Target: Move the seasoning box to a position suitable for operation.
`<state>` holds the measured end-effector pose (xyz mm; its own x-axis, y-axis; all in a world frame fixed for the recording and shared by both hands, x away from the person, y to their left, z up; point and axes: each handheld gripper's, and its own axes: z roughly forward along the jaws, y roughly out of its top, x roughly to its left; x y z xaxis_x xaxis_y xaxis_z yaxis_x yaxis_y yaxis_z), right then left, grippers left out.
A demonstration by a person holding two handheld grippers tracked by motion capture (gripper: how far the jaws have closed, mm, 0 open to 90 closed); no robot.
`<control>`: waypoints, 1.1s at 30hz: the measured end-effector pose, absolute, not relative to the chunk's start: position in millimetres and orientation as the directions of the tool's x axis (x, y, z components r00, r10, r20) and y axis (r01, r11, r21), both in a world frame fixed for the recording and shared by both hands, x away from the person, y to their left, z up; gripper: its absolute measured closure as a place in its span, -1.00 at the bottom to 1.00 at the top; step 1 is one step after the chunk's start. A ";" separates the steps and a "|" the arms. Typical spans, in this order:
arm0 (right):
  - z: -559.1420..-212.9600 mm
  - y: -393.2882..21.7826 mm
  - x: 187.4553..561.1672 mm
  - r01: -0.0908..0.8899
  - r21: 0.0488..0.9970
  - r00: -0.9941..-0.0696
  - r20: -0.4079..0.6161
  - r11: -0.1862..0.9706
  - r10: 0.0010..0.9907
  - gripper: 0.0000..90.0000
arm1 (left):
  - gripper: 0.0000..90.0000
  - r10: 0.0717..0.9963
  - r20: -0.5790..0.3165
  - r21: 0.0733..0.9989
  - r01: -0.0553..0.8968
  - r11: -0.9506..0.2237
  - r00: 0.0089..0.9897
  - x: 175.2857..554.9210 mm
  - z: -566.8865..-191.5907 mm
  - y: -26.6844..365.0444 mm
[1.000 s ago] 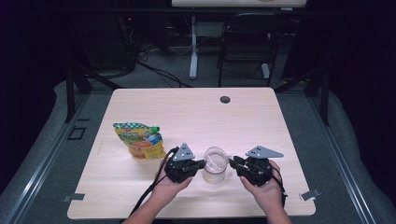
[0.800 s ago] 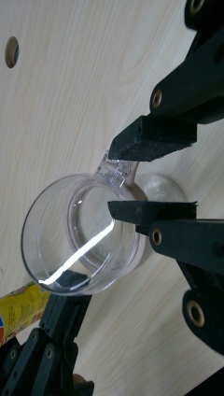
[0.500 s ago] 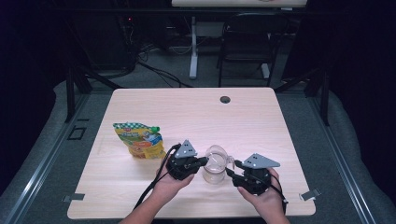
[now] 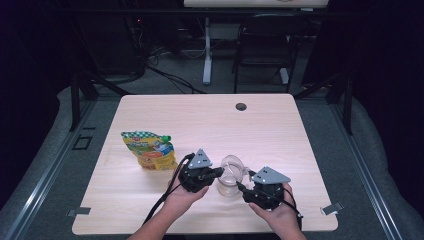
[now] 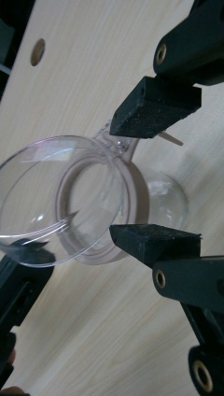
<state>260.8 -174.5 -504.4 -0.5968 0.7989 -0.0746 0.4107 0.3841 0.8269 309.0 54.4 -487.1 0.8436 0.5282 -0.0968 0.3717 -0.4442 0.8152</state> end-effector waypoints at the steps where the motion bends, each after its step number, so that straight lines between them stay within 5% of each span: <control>1: -503.5 -173.3 260.5 0.401 0.831 -0.596 -0.083 0.386 0.799 0.00 | 1.00 0.527 -0.099 0.814 0.373 -0.445 0.844 309.1 -487.7 54.6; 33: -500.1 -172.0 259.6 0.355 0.863 -0.595 -0.087 0.359 0.799 0.16 | 1.00 0.534 -0.090 0.806 0.376 -0.457 0.841 312.2 -503.6 55.3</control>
